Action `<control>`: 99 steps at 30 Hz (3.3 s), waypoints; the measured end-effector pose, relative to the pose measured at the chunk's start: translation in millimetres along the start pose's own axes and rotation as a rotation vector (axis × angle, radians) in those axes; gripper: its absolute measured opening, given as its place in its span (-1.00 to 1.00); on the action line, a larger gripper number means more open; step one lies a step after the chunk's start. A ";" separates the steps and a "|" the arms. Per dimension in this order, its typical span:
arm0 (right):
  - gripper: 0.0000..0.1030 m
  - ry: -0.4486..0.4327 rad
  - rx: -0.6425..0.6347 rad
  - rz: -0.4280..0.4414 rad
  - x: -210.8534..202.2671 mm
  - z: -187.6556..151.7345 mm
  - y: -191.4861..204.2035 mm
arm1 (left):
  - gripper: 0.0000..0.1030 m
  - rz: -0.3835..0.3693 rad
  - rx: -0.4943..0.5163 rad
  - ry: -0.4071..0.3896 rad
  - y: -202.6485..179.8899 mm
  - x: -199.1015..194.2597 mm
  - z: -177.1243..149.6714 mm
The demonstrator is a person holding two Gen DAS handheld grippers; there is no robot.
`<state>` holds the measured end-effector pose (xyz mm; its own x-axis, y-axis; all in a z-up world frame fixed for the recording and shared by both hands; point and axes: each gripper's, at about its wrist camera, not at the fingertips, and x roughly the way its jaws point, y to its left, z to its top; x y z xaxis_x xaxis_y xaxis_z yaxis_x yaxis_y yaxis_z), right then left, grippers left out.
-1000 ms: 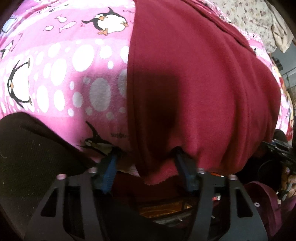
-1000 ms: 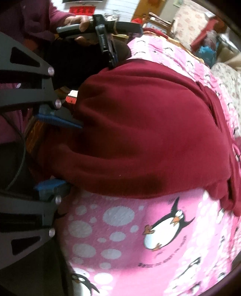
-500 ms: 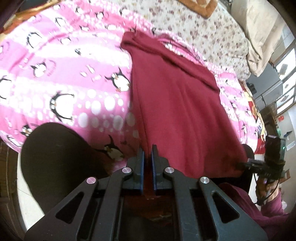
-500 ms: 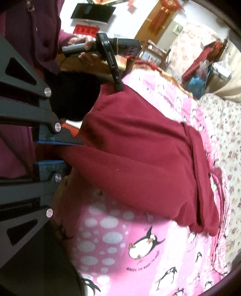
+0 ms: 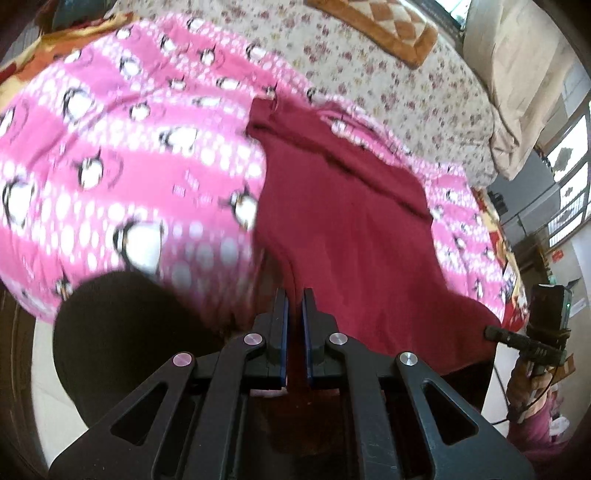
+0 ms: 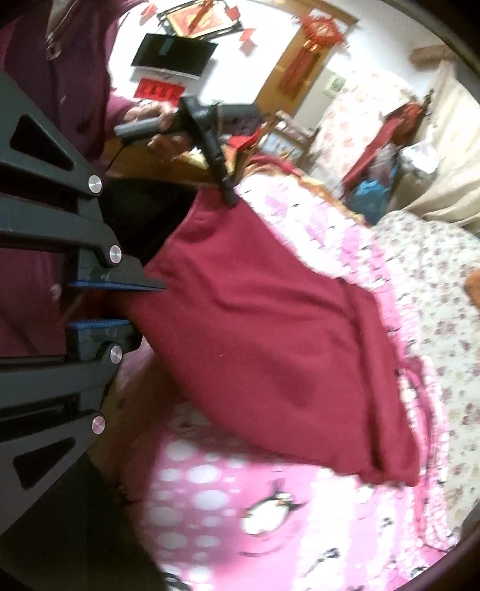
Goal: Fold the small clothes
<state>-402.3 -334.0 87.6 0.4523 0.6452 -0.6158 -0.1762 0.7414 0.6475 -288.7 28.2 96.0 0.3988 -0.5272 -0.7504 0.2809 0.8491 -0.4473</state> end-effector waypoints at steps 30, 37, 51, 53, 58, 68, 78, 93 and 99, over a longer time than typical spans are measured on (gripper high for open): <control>-0.78 -0.285 0.266 -0.189 46.5 245.8 -147.1 | -0.90 0.100 -0.087 -0.036 -2.2 189.9 258.3; -0.26 -0.248 0.249 -0.229 68.9 270.3 -171.7 | -0.40 0.073 -0.192 -0.075 24.3 203.2 275.9; -0.09 -0.205 0.056 -0.426 95.2 274.9 -124.5 | 0.24 0.193 -0.004 0.014 -2.9 220.7 239.8; -0.09 -0.198 0.112 -0.485 105.6 279.0 -144.4 | 0.24 0.250 0.019 0.053 -0.6 239.2 234.3; -0.09 -0.196 0.192 -0.521 124.0 290.3 -182.7 | 0.24 0.217 -0.036 0.049 13.2 245.6 232.2; 0.23 -0.178 0.082 -0.426 62.8 230.0 -121.8 | 0.24 0.087 0.042 0.058 19.5 167.1 191.5; 0.15 -0.064 0.000 -0.472 65.7 144.1 -100.9 | 0.24 0.046 0.071 0.176 27.1 157.6 134.8; -0.85 -0.047 -0.031 -0.594 55.9 131.4 -109.5 | -0.74 0.087 0.145 0.159 21.5 158.8 125.2; -0.84 -0.088 -0.080 -0.641 36.3 138.6 -80.2 | -0.77 0.147 0.204 0.099 9.2 132.9 125.2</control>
<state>-250.6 -395.6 75.6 0.5587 0.0553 -0.8275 0.0897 0.9879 0.1266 -123.8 -38.1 53.1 0.3635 -0.3846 -0.8485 0.4009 0.8867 -0.2301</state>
